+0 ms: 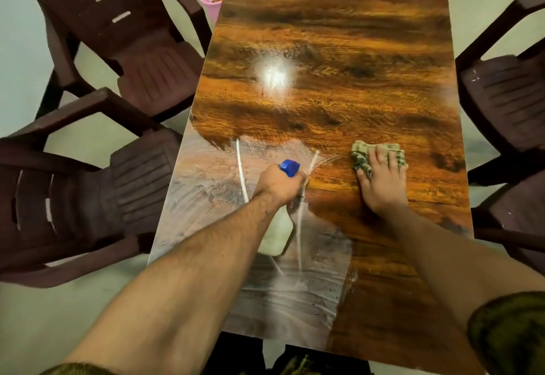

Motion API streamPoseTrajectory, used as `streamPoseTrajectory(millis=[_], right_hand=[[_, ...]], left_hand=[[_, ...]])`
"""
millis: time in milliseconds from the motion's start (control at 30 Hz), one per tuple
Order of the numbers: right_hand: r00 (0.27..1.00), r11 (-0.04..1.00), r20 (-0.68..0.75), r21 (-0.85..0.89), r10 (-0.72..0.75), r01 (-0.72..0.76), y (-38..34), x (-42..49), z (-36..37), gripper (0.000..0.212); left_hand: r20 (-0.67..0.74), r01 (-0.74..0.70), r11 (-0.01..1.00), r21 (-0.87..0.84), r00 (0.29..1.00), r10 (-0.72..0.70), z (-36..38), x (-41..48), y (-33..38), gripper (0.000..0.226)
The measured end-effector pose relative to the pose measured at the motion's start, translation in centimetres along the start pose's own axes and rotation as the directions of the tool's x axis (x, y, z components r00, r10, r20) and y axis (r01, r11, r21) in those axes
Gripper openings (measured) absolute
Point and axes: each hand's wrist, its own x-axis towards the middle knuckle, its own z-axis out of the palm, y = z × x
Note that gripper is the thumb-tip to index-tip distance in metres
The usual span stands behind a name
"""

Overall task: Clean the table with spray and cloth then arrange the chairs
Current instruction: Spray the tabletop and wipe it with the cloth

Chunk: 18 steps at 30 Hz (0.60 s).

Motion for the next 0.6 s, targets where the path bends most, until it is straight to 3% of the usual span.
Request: streamPoseTrajectory(millis=[100,167,267,367,433,467,500,567,600], right_hand=[[0.983,0.981,0.003,0.060,0.183,-0.183,-4.2,1.3,0.6,0.068],[0.992,0.991,-0.018,0.037,0.126,-0.126,-7.5,1.6,1.3,0.069],[0.984,0.983,0.016,-0.045,-0.177,0.177,-13.5,-0.4,3.0,0.067],[0.817,0.822,0.190,-0.073,-0.545,0.565,-17.8,-3.6,5.0,0.073],[0.711,0.721,0.262,-0.074,-0.653,0.689,-16.6,-3.6,5.0,0.076],[0.715,0.717,0.257,-0.101,-0.650,0.689,-15.7,-2.9,4.8,0.074],[0.776,0.768,0.226,-0.143,-0.589,0.624,-14.8,-1.9,4.8,0.073],[0.961,0.950,0.071,-0.150,-0.266,0.274,-14.4,0.5,3.8,0.069],[0.998,0.993,0.013,-0.095,-0.068,0.069,-15.3,1.8,3.2,0.066]], left_hand=[[0.009,0.008,1.000,-0.005,1.000,-0.008,-1.6,0.8,-1.0,0.023],[-0.023,0.016,1.000,-0.014,1.000,-0.016,-3.1,1.5,-1.5,0.033],[-0.055,0.006,1.000,0.002,0.998,-0.006,-5.6,2.6,-1.9,0.038],[-0.073,-0.012,0.999,0.035,0.997,0.014,-8.2,3.7,-2.3,0.036],[-0.077,-0.021,0.999,0.036,0.997,0.024,-9.3,4.3,-2.6,0.037],[-0.081,-0.022,0.999,0.026,0.996,0.024,-10.0,4.6,-2.9,0.036],[-0.082,-0.020,1.000,0.010,0.996,0.021,-10.6,4.9,-3.2,0.034],[-0.068,-0.006,1.000,-0.020,0.998,0.005,-11.8,5.5,-4.0,0.032],[-0.066,0.001,1.000,-0.022,0.998,-0.003,-12.2,5.6,-4.5,0.031]])
